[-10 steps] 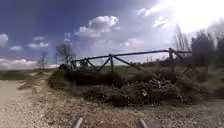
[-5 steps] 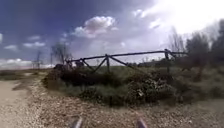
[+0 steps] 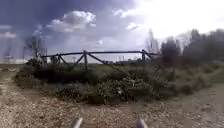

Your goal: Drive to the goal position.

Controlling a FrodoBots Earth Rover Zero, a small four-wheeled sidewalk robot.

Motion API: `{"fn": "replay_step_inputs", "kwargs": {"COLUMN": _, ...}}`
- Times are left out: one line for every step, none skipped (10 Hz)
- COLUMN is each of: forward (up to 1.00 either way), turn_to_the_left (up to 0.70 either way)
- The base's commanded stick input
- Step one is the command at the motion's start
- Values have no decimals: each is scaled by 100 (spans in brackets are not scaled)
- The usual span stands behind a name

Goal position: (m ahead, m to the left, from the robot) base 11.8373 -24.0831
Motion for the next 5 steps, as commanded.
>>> {"fn": "replay_step_inputs", "kwargs": {"forward": 0, "turn_to_the_left": -70}}
{"fn": "replay_step_inputs", "kwargs": {"forward": 0, "turn_to_the_left": -70}}
{"fn": "replay_step_inputs", "kwargs": {"forward": 0, "turn_to_the_left": -70}}
{"fn": "replay_step_inputs", "kwargs": {"forward": 0, "turn_to_the_left": -70}}
{"fn": "replay_step_inputs", "kwargs": {"forward": 0, "turn_to_the_left": -70}}
